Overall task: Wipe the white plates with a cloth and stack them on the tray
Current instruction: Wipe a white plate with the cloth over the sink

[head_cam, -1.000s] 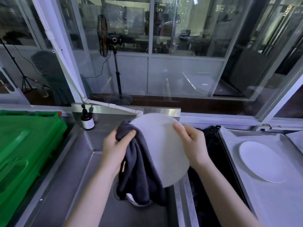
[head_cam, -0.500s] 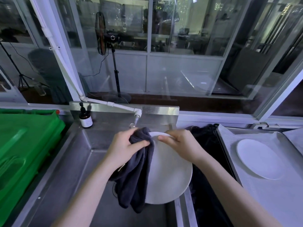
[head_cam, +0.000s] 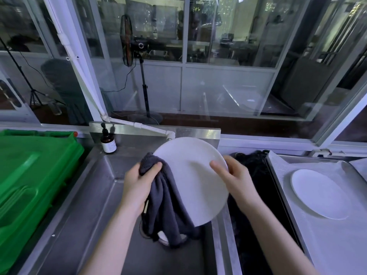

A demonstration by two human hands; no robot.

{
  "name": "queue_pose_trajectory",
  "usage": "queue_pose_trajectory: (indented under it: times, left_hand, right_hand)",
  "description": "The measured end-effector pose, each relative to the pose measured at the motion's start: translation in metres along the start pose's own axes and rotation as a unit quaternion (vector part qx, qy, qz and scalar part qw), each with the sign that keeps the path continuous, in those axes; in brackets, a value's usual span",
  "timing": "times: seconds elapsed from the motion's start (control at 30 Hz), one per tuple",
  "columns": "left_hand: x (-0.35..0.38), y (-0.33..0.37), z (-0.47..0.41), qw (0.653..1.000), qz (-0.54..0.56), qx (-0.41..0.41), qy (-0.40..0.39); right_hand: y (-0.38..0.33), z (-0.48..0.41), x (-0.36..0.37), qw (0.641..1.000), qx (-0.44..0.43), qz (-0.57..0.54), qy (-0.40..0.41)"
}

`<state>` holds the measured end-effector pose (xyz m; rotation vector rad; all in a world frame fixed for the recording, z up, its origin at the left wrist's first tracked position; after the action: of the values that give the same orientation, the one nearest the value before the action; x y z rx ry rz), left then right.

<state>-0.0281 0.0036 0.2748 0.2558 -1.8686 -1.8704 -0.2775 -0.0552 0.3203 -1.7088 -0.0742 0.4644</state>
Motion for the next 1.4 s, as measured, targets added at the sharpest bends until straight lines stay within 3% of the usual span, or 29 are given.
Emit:
queue_pose_trajectory:
  times: [0.07,0.13,0.2,0.23,0.3,0.4,0.47,0.53,0.6,0.73,0.8,0.87,0.97,1.07,1.13,1.23,1.3,1.33,1.4]
  left_hand:
    - [0.012,0.020,-0.004,0.991,-0.086,0.059,-0.080]
    - [0.034,0.035,-0.004,0.958,-0.194,0.096,-0.188]
    - [0.046,0.037,-0.004,0.929,-0.260,0.103,-0.242]
    - [0.047,0.037,-0.005,0.932,-0.254,0.097,-0.241]
    - [0.038,0.032,-0.006,0.958,-0.200,0.080,-0.191]
    - [0.011,0.007,-0.001,0.999,-0.040,0.013,-0.022]
    - [0.007,-0.015,0.012,0.995,0.067,-0.048,0.060]
    - [0.007,-0.027,0.020,0.986,0.100,-0.084,0.103]
    - [0.005,-0.025,0.019,0.985,0.107,-0.086,0.101]
    - [-0.002,0.001,0.005,0.999,0.001,-0.023,0.027]
    - [0.010,0.018,-0.001,0.994,-0.085,0.036,-0.056]
    - [0.030,0.032,-0.004,0.967,-0.182,0.083,-0.161]
    - [0.045,0.030,-0.004,0.937,-0.245,0.086,-0.234]
    - [0.032,0.014,-0.004,0.967,-0.182,0.054,-0.172]
    - [0.017,0.001,-0.005,0.991,-0.102,0.016,-0.088]
    - [-0.004,-0.025,0.003,0.996,0.006,-0.052,0.068]
    - [-0.008,-0.044,0.017,0.982,0.019,-0.125,0.142]
    - [-0.009,-0.051,0.023,0.975,0.036,-0.153,0.157]
    - [-0.013,-0.059,0.026,0.968,0.062,-0.186,0.153]
  right_hand:
    - [-0.018,-0.015,0.003,0.991,-0.009,0.100,-0.091]
    - [-0.032,-0.023,0.018,0.968,-0.038,0.187,-0.165]
    - [-0.042,-0.024,0.032,0.950,-0.097,0.243,-0.173]
    - [-0.045,-0.023,0.033,0.948,-0.118,0.249,-0.157]
    - [-0.040,-0.021,0.026,0.966,-0.115,0.207,-0.108]
    - [-0.020,-0.012,0.006,0.996,-0.054,0.062,0.038]
    - [0.000,-0.002,0.004,0.983,-0.004,-0.071,0.170]
    - [0.016,0.004,0.010,0.963,0.047,-0.128,0.231]
    - [0.020,0.001,0.011,0.975,0.059,-0.113,0.183]
    - [-0.007,-0.022,-0.003,0.998,0.031,-0.045,-0.025]
    - [-0.022,-0.034,0.002,0.990,0.025,0.054,-0.124]
    - [-0.032,-0.039,0.017,0.967,-0.007,0.164,-0.196]
    - [-0.034,-0.038,0.037,0.949,-0.063,0.217,-0.220]
    - [-0.032,-0.034,0.035,0.956,-0.108,0.214,-0.168]
    - [-0.021,-0.035,0.021,0.977,-0.082,0.178,-0.089]
    - [0.006,-0.020,0.008,0.993,0.007,0.009,0.121]
    - [0.028,0.002,0.020,0.955,0.087,-0.121,0.258]
    - [0.035,0.010,0.028,0.938,0.113,-0.153,0.290]
    - [0.041,0.013,0.039,0.948,0.117,-0.148,0.256]
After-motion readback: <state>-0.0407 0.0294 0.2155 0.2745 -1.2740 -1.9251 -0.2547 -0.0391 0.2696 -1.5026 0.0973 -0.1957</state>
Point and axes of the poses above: each hand's wrist, its own z-axis away from the middle knuckle, its own x-axis out of the palm, y = z × x, the point moved 7 cm from there along -z, towards the middle knuckle, and after that the axes turned 6 degrees about -y, right-handed, at the moved point
